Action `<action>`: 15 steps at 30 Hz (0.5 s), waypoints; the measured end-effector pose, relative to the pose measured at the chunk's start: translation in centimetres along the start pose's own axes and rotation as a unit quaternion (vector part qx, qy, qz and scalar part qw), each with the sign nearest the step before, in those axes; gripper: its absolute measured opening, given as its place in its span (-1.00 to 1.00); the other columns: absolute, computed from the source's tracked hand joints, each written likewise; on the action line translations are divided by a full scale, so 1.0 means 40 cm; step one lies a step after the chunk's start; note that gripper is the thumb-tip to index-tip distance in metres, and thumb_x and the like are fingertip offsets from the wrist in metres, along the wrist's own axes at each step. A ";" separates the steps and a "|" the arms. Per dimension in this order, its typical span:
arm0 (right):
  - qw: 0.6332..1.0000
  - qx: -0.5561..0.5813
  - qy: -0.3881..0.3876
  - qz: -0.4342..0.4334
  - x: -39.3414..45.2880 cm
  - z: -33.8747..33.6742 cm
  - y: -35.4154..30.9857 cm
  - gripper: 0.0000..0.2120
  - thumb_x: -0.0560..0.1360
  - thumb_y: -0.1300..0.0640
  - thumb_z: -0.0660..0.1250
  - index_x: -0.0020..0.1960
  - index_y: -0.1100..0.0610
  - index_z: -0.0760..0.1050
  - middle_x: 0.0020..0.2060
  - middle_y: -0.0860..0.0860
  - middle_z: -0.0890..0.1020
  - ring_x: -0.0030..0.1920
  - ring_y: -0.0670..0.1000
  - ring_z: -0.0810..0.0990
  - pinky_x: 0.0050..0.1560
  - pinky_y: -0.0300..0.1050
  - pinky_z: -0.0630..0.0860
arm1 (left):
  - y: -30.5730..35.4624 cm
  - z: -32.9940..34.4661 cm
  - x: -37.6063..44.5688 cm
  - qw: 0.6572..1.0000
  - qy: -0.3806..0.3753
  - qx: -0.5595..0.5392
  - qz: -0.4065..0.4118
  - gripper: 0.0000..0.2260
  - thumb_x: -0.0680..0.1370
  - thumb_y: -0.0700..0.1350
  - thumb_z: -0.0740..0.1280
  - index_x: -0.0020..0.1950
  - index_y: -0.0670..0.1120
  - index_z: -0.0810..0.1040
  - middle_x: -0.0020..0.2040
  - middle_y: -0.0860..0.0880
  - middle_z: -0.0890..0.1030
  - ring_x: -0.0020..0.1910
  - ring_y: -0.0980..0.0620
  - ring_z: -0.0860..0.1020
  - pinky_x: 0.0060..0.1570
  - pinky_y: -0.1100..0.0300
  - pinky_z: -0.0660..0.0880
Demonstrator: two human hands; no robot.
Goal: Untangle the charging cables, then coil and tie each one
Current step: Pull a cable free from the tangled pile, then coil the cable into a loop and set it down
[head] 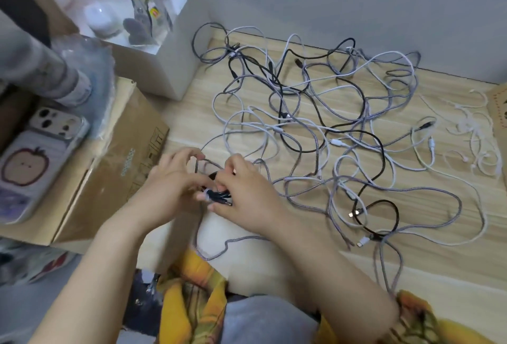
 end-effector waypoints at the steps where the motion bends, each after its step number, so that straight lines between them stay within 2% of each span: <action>1: 1.000 -0.021 -0.011 -0.013 0.011 0.020 -0.014 -0.68 0.40 -0.03 0.42 0.01 0.14 0.44 0.08 0.05 0.34 0.09 0.08 0.35 -0.11 -0.12 0.28 | -0.016 -0.006 -0.011 1.000 0.002 0.011 -0.012 -0.64 0.42 -0.03 0.44 0.00 0.41 0.45 0.22 0.04 0.34 0.12 0.06 0.18 0.12 -0.05 0.30; 3: 0.999 -0.014 -0.028 -0.033 0.031 0.054 -0.033 -0.63 0.39 0.00 0.43 0.11 0.12 0.44 0.16 0.05 0.36 0.16 0.10 0.36 -0.08 -0.15 0.24 | -0.057 -0.014 -0.032 0.999 0.009 0.027 -0.039 -0.67 0.36 -0.20 0.51 -0.13 0.25 0.59 0.21 -0.04 0.38 0.08 -0.03 0.24 0.06 -0.05 0.35; 5: 0.997 -0.005 -0.055 -0.044 0.047 0.090 -0.030 -0.43 0.38 0.02 0.45 0.33 0.06 0.34 0.34 0.03 0.28 0.27 0.12 0.33 0.10 -0.09 0.29 | -0.081 -0.016 -0.039 0.997 0.006 0.049 -0.067 -0.68 0.35 -0.30 0.48 -0.22 0.16 0.60 0.19 -0.06 0.38 0.02 -0.03 0.25 0.02 -0.05 0.41; 7: 0.994 -0.048 -0.092 -0.027 0.053 0.120 0.000 -0.15 0.36 -0.04 0.47 0.50 -0.05 0.07 0.51 0.01 0.04 0.41 0.11 0.17 0.30 0.02 0.20 | -0.092 -0.005 -0.034 0.989 0.000 0.005 -0.151 -0.70 0.37 -0.32 0.44 -0.25 0.12 0.54 0.10 -0.04 0.40 -0.01 -0.05 0.31 0.00 -0.02 0.41; 8: 0.990 -0.081 -0.114 -0.014 0.055 0.135 0.021 -0.08 0.36 -0.08 0.46 0.52 -0.09 -0.04 0.53 -0.02 -0.09 0.47 0.09 0.05 0.35 0.06 0.15 | -0.103 0.000 -0.032 0.978 -0.005 -0.037 -0.205 -0.75 0.38 -0.30 0.42 -0.26 0.05 0.50 0.04 -0.05 0.44 -0.03 -0.09 0.37 -0.05 0.02 0.41; 9: 0.984 -0.116 -0.133 -0.004 0.053 0.148 0.044 -0.07 0.37 -0.12 0.44 0.53 -0.12 -0.10 0.53 -0.04 -0.18 0.49 0.07 -0.04 0.37 0.08 0.09 | -0.113 0.005 -0.030 0.973 -0.008 -0.031 -0.227 -0.80 0.39 -0.26 0.40 -0.29 0.01 0.46 -0.02 -0.07 0.47 -0.07 -0.11 0.43 -0.13 0.05 0.39; 11: 0.973 -0.170 -0.156 0.002 0.041 0.165 0.090 -0.09 0.40 -0.18 0.38 0.53 -0.12 -0.13 0.52 -0.03 -0.27 0.51 0.05 -0.17 0.41 0.08 -0.03 | -0.125 0.007 -0.031 0.972 -0.008 -0.012 -0.233 -0.84 0.38 -0.17 0.36 -0.33 0.02 0.44 -0.13 -0.02 0.49 -0.18 -0.08 0.46 -0.27 0.10 0.34; 12: 0.971 -0.180 -0.158 0.003 0.033 0.168 0.108 -0.10 0.41 -0.21 0.36 0.53 -0.12 -0.13 0.52 -0.04 -0.28 0.52 0.05 -0.21 0.43 0.08 -0.08 | -0.128 0.006 -0.031 0.978 0.005 0.000 -0.209 -0.80 0.38 -0.18 0.35 -0.37 0.05 0.43 -0.16 0.02 0.48 -0.19 -0.06 0.47 -0.29 0.13 0.33; 15: 0.976 -0.161 -0.140 0.040 0.006 0.155 0.144 -0.08 0.37 -0.24 0.38 0.52 -0.13 -0.10 0.52 -0.06 -0.24 0.51 0.06 -0.23 0.46 0.08 -0.16 | -0.125 -0.002 -0.034 0.989 0.011 0.038 -0.146 -0.64 0.40 -0.36 0.37 -0.36 0.11 0.43 -0.18 0.04 0.46 -0.18 -0.04 0.48 -0.30 0.17 0.31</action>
Point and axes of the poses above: each hand's wrist, its own x-axis towards the middle knuckle, its own z-axis out of the palm, y = z × x, the point moved 2 cm from there along x, towards the middle knuckle
